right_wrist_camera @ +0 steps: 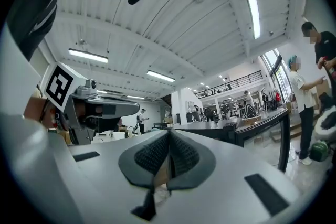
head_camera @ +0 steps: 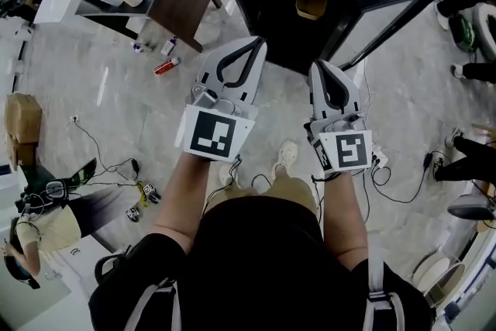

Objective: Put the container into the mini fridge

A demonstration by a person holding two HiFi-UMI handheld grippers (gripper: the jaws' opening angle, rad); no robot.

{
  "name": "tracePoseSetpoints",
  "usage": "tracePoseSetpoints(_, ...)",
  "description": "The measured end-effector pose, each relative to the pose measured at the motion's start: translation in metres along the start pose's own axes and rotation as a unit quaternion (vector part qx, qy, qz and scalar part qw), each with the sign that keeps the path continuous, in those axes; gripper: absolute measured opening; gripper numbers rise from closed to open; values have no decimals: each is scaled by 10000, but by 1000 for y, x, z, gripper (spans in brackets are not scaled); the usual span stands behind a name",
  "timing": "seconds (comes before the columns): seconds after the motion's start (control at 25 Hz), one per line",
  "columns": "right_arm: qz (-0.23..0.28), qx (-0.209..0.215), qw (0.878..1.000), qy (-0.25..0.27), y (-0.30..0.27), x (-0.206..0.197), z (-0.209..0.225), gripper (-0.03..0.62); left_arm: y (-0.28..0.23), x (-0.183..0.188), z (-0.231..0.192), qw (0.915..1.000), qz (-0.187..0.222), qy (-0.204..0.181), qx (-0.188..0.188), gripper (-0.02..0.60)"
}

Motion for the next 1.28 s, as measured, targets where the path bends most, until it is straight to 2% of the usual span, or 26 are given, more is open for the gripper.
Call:
tracePoseSetpoints(0.24, 77, -221, 9995, 227, 16, 11, -31, 37, 33, 10, -1, 9992, 370, 110, -91, 23)
tracePoseSetpoints(0.68, 319, -432, 9972, 521, 74, 10, -151, 37, 162, 23, 18, 9957, 853, 263, -229, 23)
tracePoseSetpoints(1.04, 385, -516, 9947, 806, 124, 8, -237, 37, 248, 32, 34, 9926, 1110, 404, -288, 23)
tracePoseSetpoints(1.28, 359, -603, 9930, 947, 148, 8, -273, 37, 283, 39, 45, 9912, 1199, 405, -401, 23)
Point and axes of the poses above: the fingertips, and each gripper's own axes: y backward along the fingers, z to its right, x out of its top, the point moved 1 cm from there along y, backward along the fingers, and after that the axes turned 10 degrees about -y, right-handed, at the moved point
